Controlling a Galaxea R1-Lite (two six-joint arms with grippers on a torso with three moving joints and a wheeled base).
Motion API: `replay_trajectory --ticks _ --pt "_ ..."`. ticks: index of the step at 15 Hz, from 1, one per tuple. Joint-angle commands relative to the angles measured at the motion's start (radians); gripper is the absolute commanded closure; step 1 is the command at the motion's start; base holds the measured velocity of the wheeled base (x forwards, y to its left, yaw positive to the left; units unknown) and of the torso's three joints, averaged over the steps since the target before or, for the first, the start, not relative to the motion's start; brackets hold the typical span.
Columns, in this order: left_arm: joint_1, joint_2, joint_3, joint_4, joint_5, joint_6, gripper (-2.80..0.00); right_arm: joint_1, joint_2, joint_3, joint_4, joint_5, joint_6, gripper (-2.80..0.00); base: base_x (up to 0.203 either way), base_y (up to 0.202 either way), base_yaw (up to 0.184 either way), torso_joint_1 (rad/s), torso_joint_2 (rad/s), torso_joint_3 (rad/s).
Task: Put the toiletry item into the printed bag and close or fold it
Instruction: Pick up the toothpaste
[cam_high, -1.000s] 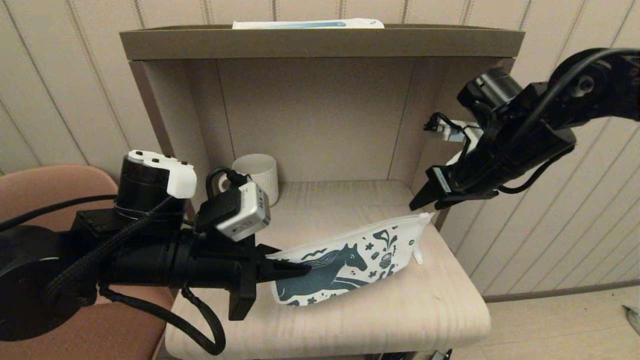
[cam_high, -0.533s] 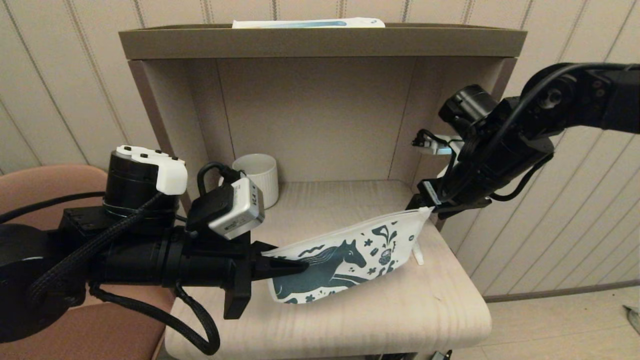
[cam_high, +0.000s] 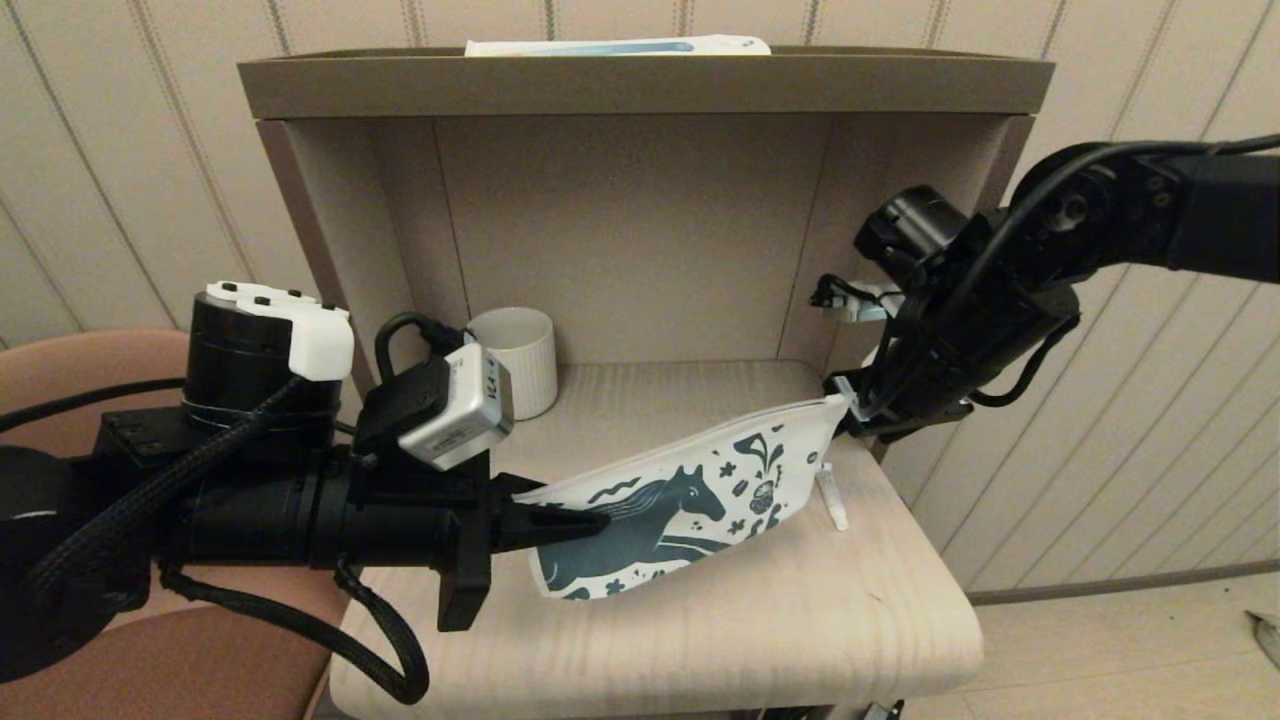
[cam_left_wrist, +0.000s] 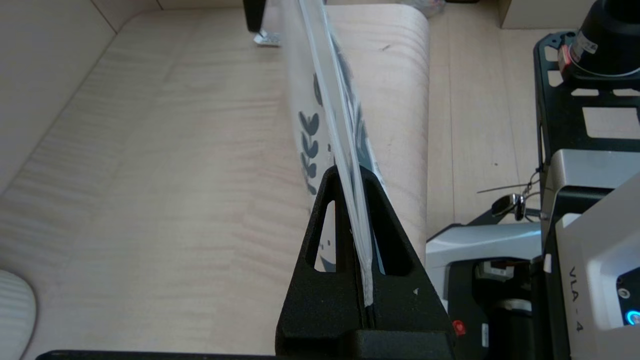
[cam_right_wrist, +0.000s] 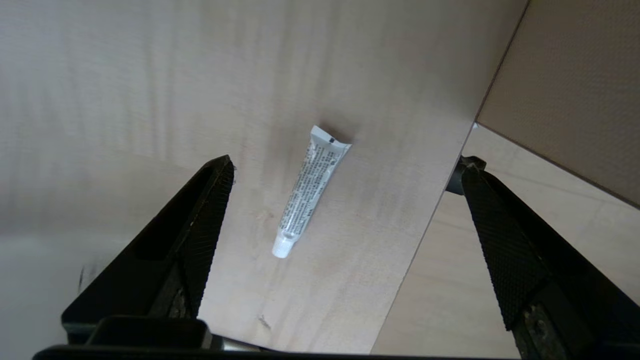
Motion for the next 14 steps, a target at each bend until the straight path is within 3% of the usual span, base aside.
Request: replay_trajectory --ticks 1,14 --pt "0.0 -0.002 0.001 -0.002 -0.004 0.003 0.0 0.008 0.008 0.0 0.014 -0.006 0.002 -2.8 0.0 0.0 0.0 0.0 0.0 0.0" --pt "0.006 -0.008 0.003 -0.002 -0.004 0.002 0.0 0.039 0.017 0.036 0.047 -0.005 0.012 -2.8 0.0 0.0 0.0 0.0 0.0 0.0"
